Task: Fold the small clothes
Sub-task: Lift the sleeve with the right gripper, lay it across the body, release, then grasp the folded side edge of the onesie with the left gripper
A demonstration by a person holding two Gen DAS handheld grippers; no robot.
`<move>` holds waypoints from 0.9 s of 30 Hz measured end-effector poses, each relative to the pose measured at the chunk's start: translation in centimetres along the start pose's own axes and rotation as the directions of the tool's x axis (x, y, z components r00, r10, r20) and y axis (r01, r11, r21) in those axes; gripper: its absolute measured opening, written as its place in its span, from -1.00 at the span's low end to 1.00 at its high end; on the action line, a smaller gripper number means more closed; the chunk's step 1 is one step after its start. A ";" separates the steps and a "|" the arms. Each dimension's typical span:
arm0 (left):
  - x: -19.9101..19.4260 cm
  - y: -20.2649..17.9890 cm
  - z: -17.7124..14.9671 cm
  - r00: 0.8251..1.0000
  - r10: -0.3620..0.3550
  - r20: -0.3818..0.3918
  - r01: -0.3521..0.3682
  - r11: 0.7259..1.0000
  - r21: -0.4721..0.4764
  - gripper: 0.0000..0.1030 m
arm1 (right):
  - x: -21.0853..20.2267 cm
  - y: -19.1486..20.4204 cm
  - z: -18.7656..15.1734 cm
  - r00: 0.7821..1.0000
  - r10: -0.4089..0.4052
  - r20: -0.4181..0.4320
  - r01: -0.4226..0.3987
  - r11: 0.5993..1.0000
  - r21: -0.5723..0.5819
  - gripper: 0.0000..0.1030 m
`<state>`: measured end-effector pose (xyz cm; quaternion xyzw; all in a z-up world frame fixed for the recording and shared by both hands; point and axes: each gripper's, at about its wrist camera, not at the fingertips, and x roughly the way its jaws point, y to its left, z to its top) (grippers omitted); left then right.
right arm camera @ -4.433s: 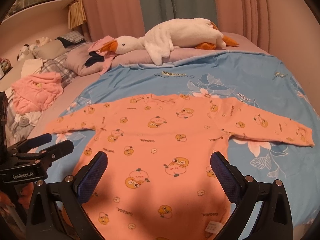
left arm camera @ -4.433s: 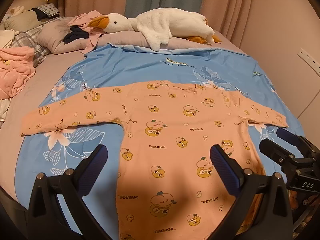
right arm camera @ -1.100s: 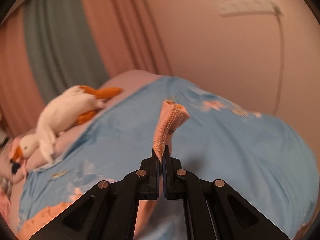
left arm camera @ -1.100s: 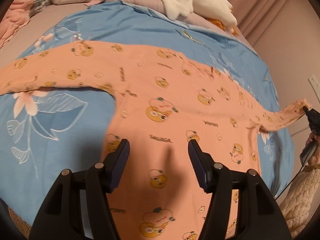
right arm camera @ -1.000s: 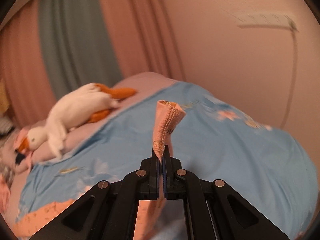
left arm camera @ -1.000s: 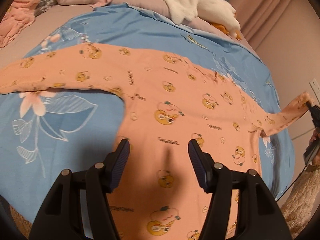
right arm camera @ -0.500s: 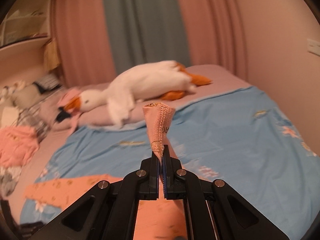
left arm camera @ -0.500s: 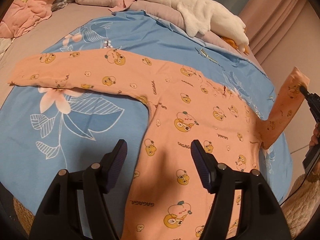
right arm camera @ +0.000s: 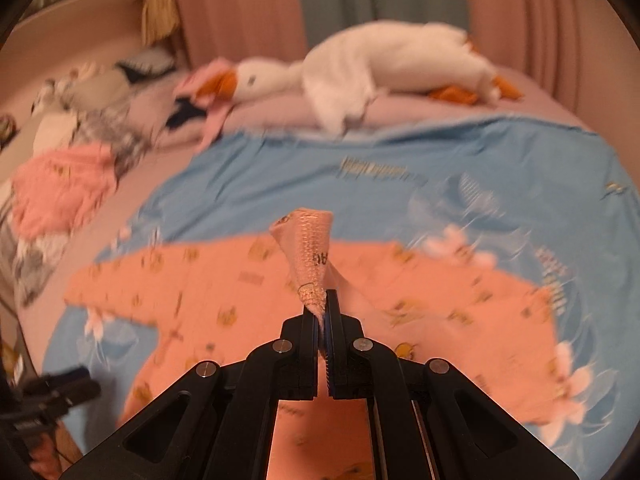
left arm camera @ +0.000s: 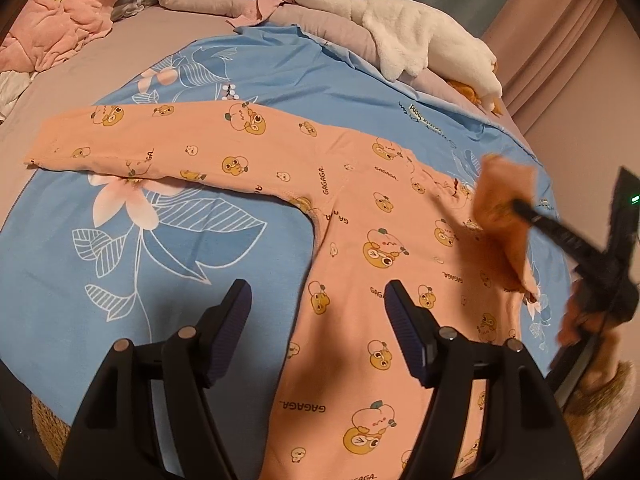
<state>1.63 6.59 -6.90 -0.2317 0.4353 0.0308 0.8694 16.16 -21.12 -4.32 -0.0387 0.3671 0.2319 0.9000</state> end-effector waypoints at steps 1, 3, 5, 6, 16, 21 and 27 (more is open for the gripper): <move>0.0 0.0 0.0 1.000 0.000 -0.001 0.000 1.000 0.000 0.35 | 0.5 0.4 -0.4 1.000 0.004 -0.021 -0.004 1.000 -0.006 -0.93; 0.0 0.0 0.0 1.000 -0.002 -0.003 0.002 1.000 0.003 0.35 | 1.9 1.3 -1.4 0.997 0.000 -0.075 -0.002 1.000 -0.024 -0.93; 0.0 0.0 -0.1 1.000 -0.004 -0.002 0.004 1.000 0.008 0.35 | 3.2 2.2 -2.3 0.993 -0.013 -0.120 0.006 0.998 -0.056 -0.93; 0.0 0.0 -0.1 1.000 -0.004 -0.002 0.004 1.000 0.010 0.35 | 3.6 2.5 -2.6 0.991 -0.017 -0.135 0.008 0.998 -0.064 -0.93; 0.0 -0.3 0.2 0.999 -0.031 -0.014 0.031 1.000 -0.001 0.36 | 5.6 3.3 -4.0 0.976 0.005 -0.220 -0.019 0.998 -0.058 -0.83; -1.0 -1.7 1.2 0.998 -0.060 0.014 0.059 0.998 0.026 0.43 | 4.0 2.9 -3.7 0.977 0.069 -0.202 -0.073 0.997 -0.014 -0.02; -0.2 -4.8 3.2 0.989 -0.147 0.005 0.147 0.987 0.066 0.58 | -0.1 0.9 -2.5 0.994 0.065 -0.092 -0.062 0.997 0.040 0.19</move>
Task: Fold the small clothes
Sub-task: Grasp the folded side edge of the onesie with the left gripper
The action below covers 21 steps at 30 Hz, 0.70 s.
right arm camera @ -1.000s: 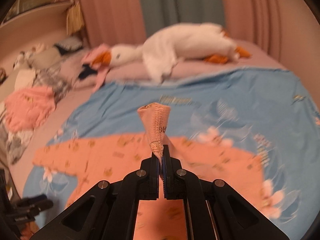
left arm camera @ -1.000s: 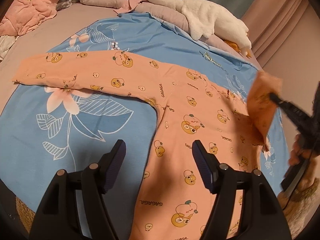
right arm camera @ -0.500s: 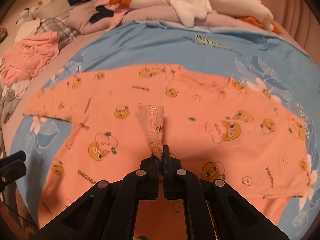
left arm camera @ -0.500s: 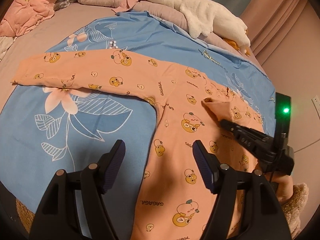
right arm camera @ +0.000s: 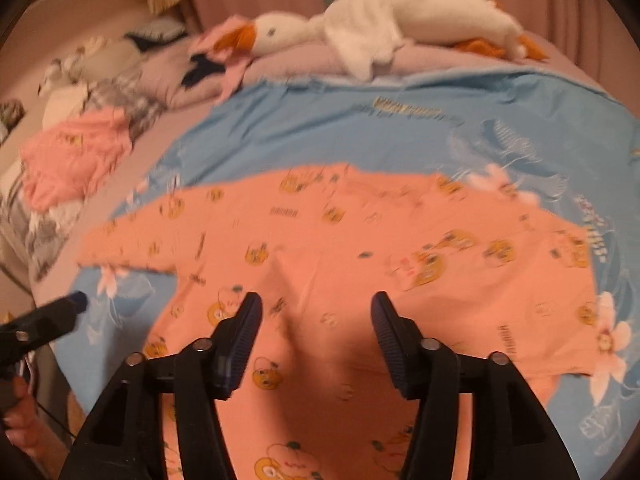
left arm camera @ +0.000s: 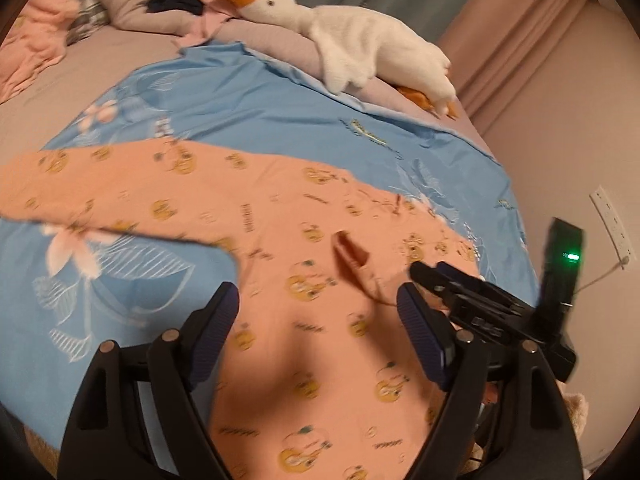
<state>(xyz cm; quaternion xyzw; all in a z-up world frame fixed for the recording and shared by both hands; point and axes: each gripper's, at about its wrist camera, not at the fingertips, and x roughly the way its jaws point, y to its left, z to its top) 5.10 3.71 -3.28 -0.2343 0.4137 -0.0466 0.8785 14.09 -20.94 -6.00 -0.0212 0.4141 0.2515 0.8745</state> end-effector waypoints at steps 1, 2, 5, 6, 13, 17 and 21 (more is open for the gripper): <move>0.9 -0.4 0.3 1.000 -0.005 -0.018 0.005 1.000 0.002 0.58 | -0.8 -0.6 0.1 1.000 -0.015 0.021 0.014 1.000 0.017 0.26; 1.7 -0.7 0.6 0.999 -0.012 -0.032 0.012 1.000 0.001 0.58 | -1.4 -1.2 0.1 0.999 -0.028 0.036 0.027 0.999 0.029 0.27; 5.2 -1.6 1.2 0.992 -0.073 -0.105 0.070 0.997 -0.028 0.57 | -3.4 -3.4 -0.1 0.992 -0.091 0.082 0.084 0.993 0.082 0.27; 6.0 -1.8 1.2 0.989 -0.088 -0.123 0.084 0.996 -0.037 0.55 | -4.1 -4.4 -0.3 0.989 -0.112 0.092 0.102 0.989 0.108 0.27; 13.2 -2.6 1.4 0.967 -0.072 -0.242 0.053 0.995 -0.086 0.39 | -7.2 -10.4 -2.9 0.969 -0.218 0.120 0.177 0.942 0.284 0.27; 14.5 -2.7 1.6 0.976 -0.058 -0.211 0.040 0.995 -0.089 -0.27 | -8.1 -12.8 -4.7 0.965 -0.236 0.115 0.181 0.915 0.360 0.27; 15.3 -2.7 1.5 0.975 -0.072 -0.211 0.053 0.994 -0.097 -0.83 | -8.2 -14.4 -5.9 0.963 -0.248 0.104 0.185 0.891 0.414 0.27</move>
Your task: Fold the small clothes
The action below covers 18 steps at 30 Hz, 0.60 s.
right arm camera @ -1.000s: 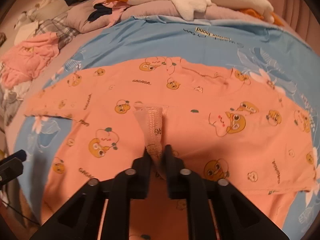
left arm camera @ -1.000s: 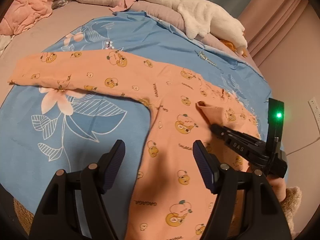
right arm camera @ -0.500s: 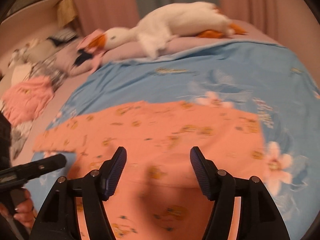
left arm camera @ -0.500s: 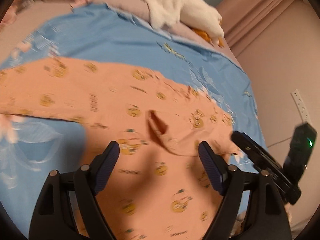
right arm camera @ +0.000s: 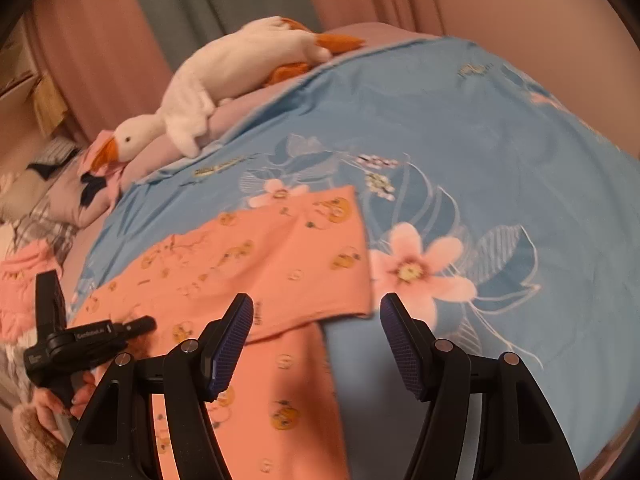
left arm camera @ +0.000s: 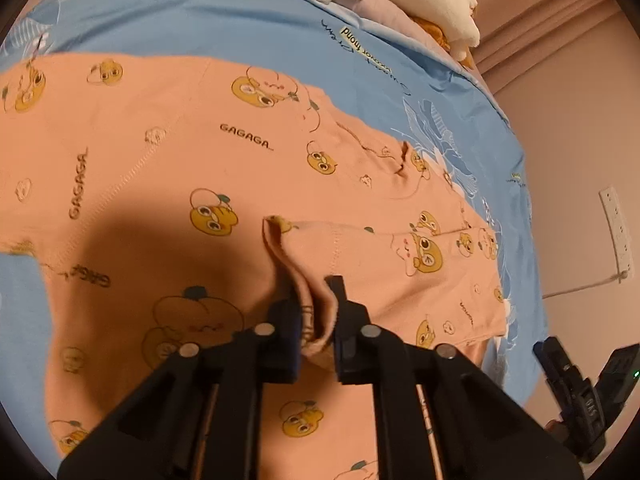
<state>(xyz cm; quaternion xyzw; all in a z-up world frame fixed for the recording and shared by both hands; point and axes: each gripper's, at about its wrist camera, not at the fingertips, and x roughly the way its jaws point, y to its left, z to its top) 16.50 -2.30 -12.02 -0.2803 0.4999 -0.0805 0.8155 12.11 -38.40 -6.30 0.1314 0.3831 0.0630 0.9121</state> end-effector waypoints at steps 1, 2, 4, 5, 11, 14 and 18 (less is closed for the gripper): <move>-0.2 -0.1 -0.1 1.000 0.009 0.014 -0.009 1.000 0.005 -0.84 | 0.0 -0.3 -0.1 1.000 -0.004 -0.001 0.004 1.000 0.009 0.27; -0.5 -0.3 0.0 0.999 0.016 0.029 -0.016 1.000 0.006 -0.86 | 0.1 -0.8 -0.1 1.000 -0.011 -0.003 0.011 1.000 0.020 0.27; -1.5 -0.9 0.1 0.998 0.024 0.063 -0.025 1.000 0.015 -0.88 | 0.1 -1.3 -0.2 1.000 -0.018 -0.005 0.018 0.999 0.029 0.27; -2.2 -1.4 0.3 0.995 0.030 0.091 -0.033 0.999 0.034 -0.89 | 0.1 -1.5 -0.2 1.000 -0.022 -0.008 0.022 0.999 0.032 0.27; -6.4 -3.5 2.0 0.976 0.005 0.216 -0.025 0.996 0.089 -0.90 | 0.4 -2.0 -0.3 1.000 -0.018 -0.019 0.018 0.999 0.040 0.27; -8.3 -4.0 3.0 0.962 0.014 0.273 -0.046 0.993 0.110 -0.91 | 0.8 -2.0 -0.2 1.000 -0.005 -0.029 0.006 0.999 0.042 0.27; -10.2 -3.3 3.6 0.945 0.033 0.325 -0.067 0.993 0.095 -0.91 | 1.3 -1.7 -0.1 0.999 0.015 -0.045 -0.013 0.999 0.039 0.27</move>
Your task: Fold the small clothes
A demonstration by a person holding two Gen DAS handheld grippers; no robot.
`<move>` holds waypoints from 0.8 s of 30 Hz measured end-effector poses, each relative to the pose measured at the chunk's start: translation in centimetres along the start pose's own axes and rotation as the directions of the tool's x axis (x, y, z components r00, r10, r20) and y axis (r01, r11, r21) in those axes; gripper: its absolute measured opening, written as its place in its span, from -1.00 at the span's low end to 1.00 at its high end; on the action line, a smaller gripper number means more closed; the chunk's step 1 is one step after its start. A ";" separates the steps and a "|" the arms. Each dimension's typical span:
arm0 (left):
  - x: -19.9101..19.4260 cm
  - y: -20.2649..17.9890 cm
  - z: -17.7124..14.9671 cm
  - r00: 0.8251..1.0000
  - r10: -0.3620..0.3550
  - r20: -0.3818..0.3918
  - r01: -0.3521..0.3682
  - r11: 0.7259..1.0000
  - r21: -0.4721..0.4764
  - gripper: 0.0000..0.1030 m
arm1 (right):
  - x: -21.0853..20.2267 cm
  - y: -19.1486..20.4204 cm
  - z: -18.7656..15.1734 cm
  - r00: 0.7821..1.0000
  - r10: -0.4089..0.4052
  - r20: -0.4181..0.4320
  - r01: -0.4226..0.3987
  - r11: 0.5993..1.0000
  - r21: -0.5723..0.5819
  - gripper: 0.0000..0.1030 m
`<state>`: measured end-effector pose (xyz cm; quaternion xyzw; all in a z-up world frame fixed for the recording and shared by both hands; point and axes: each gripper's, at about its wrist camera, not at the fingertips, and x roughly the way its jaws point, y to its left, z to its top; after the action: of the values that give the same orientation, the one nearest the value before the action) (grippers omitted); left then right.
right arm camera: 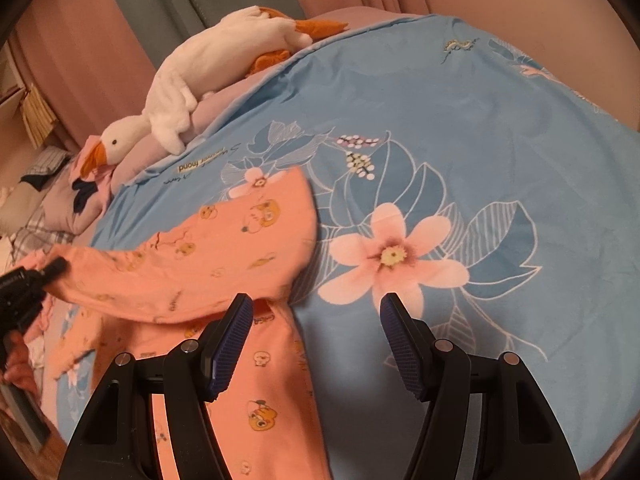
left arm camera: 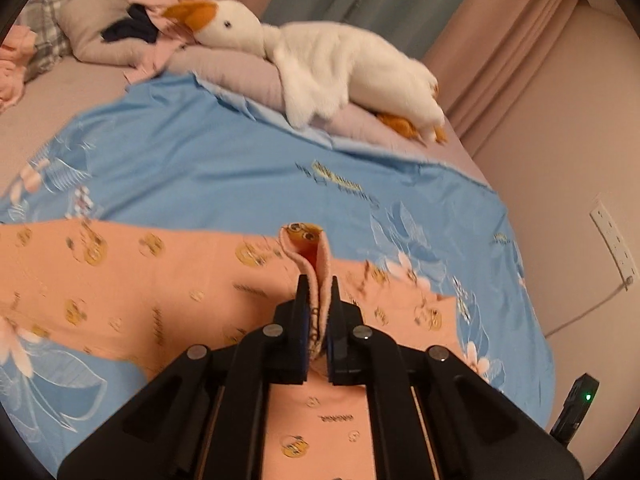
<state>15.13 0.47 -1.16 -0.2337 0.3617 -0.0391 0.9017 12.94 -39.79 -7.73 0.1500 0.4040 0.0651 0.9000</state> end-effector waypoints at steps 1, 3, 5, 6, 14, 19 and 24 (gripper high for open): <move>-0.4 0.4 0.2 1.000 0.006 0.009 -0.006 1.000 -0.004 -0.91 | 0.2 0.1 0.0 1.000 0.004 -0.005 -0.004 1.000 -0.003 0.27; -0.7 1.3 0.7 0.999 0.024 0.023 -0.023 0.999 -0.022 -0.91 | 0.5 0.3 0.1 1.000 0.012 -0.016 -0.013 1.000 -0.006 0.27; -1.1 2.0 0.9 0.999 0.035 0.029 -0.034 0.999 -0.026 -0.91 | 1.0 0.6 0.1 0.999 0.022 -0.030 -0.022 1.000 -0.007 0.27; -1.2 2.4 1.0 0.998 0.045 0.032 -0.045 0.999 -0.028 -0.91 | 1.2 0.8 0.2 0.999 0.026 -0.036 -0.027 1.000 -0.008 0.27; -1.6 4.4 1.1 0.994 0.104 0.041 -0.104 0.995 -0.008 -0.91 | 3.6 2.6 0.2 0.995 0.048 -0.092 -0.052 0.998 -0.041 0.27; -0.7 5.5 0.2 0.988 0.151 0.023 -0.152 0.988 0.012 -0.90 | 5.4 3.3 0.0 0.989 0.043 -0.143 -0.052 0.997 -0.061 -0.14; 0.6 7.5 -0.7 0.983 0.179 -0.031 -0.179 0.984 -0.005 -0.90 | 6.5 3.8 -0.4 0.987 -0.012 -0.159 -0.005 0.994 -0.106 -0.75</move>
<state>14.36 6.74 -5.38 -0.2029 0.3953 0.0400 0.8950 17.01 -34.56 -11.35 0.0956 0.4709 0.0967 0.8716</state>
